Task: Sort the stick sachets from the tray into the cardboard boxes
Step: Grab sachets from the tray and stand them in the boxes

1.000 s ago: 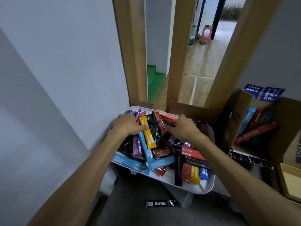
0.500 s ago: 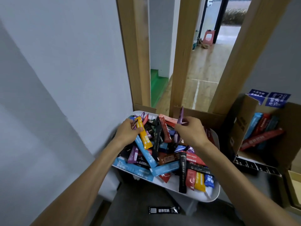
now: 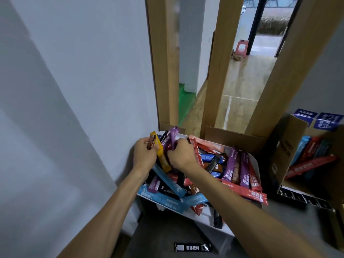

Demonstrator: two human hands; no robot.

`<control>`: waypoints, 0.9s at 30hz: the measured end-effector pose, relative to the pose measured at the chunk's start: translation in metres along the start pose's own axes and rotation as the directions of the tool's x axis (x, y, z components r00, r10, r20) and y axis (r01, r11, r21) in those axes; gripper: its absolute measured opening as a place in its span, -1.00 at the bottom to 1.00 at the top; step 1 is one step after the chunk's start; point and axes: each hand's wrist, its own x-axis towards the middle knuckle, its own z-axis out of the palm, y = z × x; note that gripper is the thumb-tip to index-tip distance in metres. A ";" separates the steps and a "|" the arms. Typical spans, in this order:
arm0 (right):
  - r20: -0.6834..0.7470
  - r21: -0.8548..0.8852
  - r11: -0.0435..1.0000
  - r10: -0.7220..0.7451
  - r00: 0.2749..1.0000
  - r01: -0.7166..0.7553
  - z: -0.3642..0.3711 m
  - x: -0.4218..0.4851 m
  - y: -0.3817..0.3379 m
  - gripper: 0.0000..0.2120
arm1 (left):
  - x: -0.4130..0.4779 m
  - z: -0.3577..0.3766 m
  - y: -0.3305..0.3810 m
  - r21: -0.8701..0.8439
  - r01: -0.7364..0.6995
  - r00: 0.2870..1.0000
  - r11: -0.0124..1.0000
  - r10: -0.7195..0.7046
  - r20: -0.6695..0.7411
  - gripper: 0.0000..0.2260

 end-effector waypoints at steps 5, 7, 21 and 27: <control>0.006 0.453 0.886 0.109 0.994 -0.100 -0.006 0.019 -0.004 -0.86 | -0.001 -0.003 -0.002 -0.023 -0.065 0.998 0.998 0.065 0.002 -0.74; 0.064 0.491 0.863 0.100 0.993 -0.118 -0.006 0.023 -0.006 -0.81 | -0.001 -0.004 -0.005 -0.001 -0.107 0.994 0.994 0.107 0.020 -0.73; -0.290 0.243 0.968 0.131 0.948 -0.059 -0.158 -0.008 0.071 -0.76 | 0.005 -0.006 -0.005 0.092 -0.246 0.969 0.965 0.244 0.033 -0.78; -0.086 -0.324 0.893 0.301 0.950 -0.312 -0.160 -0.014 0.108 -0.65 | 0.005 0.004 0.001 0.396 -0.315 0.948 0.862 0.305 0.090 -0.86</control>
